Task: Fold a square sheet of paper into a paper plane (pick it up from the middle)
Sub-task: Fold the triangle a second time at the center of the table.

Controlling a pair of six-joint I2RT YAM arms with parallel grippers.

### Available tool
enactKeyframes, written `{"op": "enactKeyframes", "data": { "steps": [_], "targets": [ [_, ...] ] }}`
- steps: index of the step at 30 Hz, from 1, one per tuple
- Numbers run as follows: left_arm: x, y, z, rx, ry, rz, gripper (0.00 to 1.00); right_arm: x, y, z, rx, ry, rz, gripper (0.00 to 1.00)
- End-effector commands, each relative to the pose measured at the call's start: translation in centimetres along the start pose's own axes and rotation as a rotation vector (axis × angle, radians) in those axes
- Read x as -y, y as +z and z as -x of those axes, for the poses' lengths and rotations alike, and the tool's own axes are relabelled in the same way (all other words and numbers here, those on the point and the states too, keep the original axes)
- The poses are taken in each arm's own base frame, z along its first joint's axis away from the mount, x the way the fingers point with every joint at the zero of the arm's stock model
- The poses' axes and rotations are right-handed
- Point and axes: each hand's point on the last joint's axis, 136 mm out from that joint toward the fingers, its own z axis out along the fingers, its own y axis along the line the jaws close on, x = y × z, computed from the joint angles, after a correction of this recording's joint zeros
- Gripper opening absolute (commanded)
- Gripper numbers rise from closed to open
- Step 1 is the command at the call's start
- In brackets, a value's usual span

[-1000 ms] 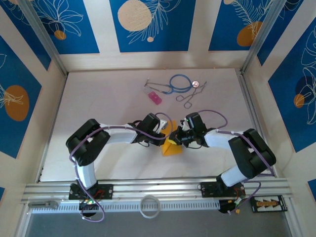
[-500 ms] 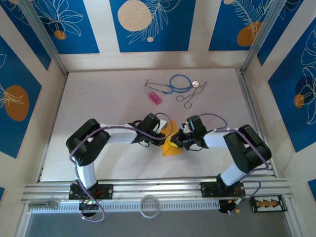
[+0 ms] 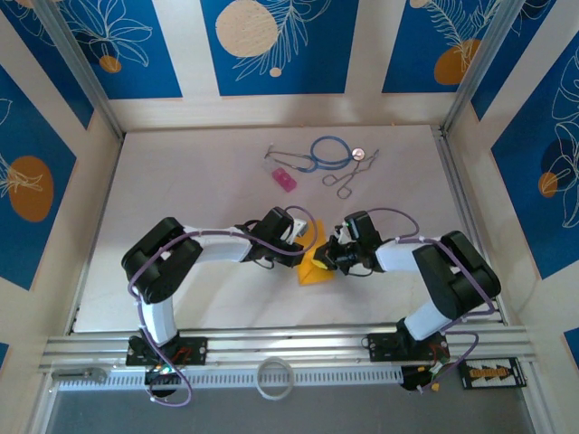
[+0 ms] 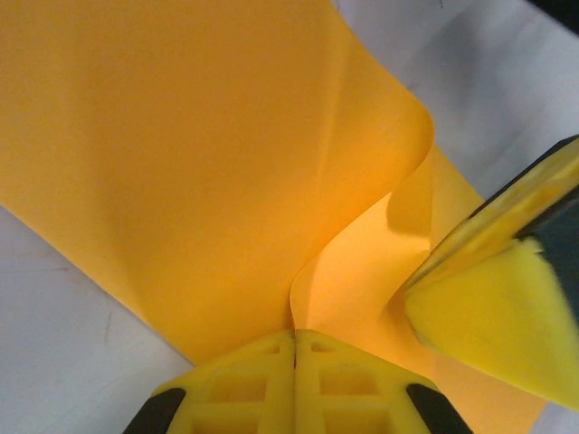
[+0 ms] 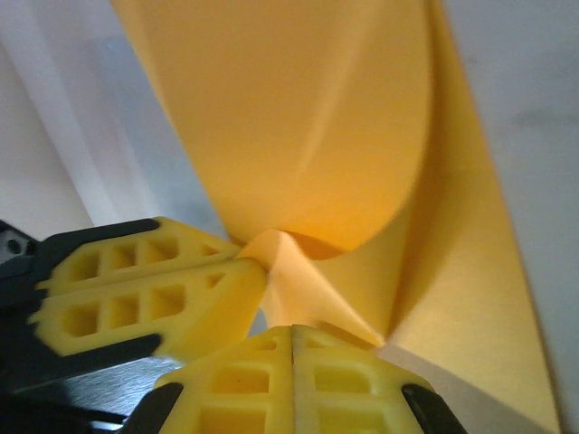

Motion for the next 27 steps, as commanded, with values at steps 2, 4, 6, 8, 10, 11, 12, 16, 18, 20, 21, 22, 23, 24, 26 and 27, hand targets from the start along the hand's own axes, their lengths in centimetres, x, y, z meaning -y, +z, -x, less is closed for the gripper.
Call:
{"op": "enactKeyframes", "data": {
  "steps": [2,4,6,8,10,11,12,16,18,20,21,22,23,24,26,27],
  "targets": [
    [-1.3,0.9,-2.0,-0.076,-0.013,0.026,0.0,-0.7,-0.3,1.1,0.014,-0.039,-0.02,0.0],
    [-1.3,0.8,-2.0,-0.076,-0.014,0.027,0.0,-0.3,-0.1,1.5,0.03,-0.035,-0.041,0.0],
    [-1.3,0.8,-2.0,-0.076,-0.015,0.027,0.0,0.7,0.0,1.8,0.037,-0.016,-0.08,0.0],
    [-1.3,0.8,-2.0,-0.074,-0.015,0.028,0.0,2.4,0.2,1.9,0.05,0.01,-0.15,0.0],
    [-1.4,0.8,-2.0,-0.075,-0.016,0.029,0.0,3.4,0.3,1.9,0.053,0.018,-0.182,0.0],
    [-1.3,0.8,-2.0,-0.076,-0.014,0.028,0.0,3.7,0.4,1.9,0.05,0.021,-0.192,0.0],
    [-1.4,0.8,-2.0,-0.076,-0.014,0.029,0.0,3.8,0.4,1.8,0.047,0.02,-0.195,0.0],
    [-1.4,0.9,-2.2,-0.081,-0.014,0.032,0.0,2.3,0.1,1.9,0.045,-0.006,-0.161,0.0],
    [-1.4,0.8,-2.1,-0.08,-0.013,0.032,0.0,1.0,-0.4,2.2,0.054,-0.028,-0.132,0.0],
    [-1.5,0.8,-2.2,-0.083,-0.012,0.034,0.0,0.0,-1.0,2.5,0.073,-0.048,-0.108,0.0],
    [-1.5,0.8,-2.2,-0.084,-0.013,0.035,0.0,-0.4,-1.2,2.7,0.079,-0.059,-0.099,0.0],
    [-1.5,0.8,-2.2,-0.083,-0.012,0.035,0.0,-0.6,-1.3,2.9,0.084,-0.067,-0.095,0.0],
    [-1.4,0.8,-2.2,-0.084,-0.012,0.033,0.0,-0.5,-1.3,3.0,0.087,-0.072,-0.102,0.0],
    [-1.5,0.8,-2.2,-0.084,-0.013,0.032,0.0,-0.3,-1.3,3.1,0.089,-0.073,-0.113,0.0],
    [-1.4,0.8,-2.2,-0.08,-0.014,0.031,0.0,0.7,-1.0,3.3,0.09,-0.06,-0.144,0.0],
    [-1.4,0.8,-2.1,-0.08,-0.014,0.029,0.0,1.4,-0.8,3.3,0.089,-0.051,-0.162,0.0]
  ]
}}
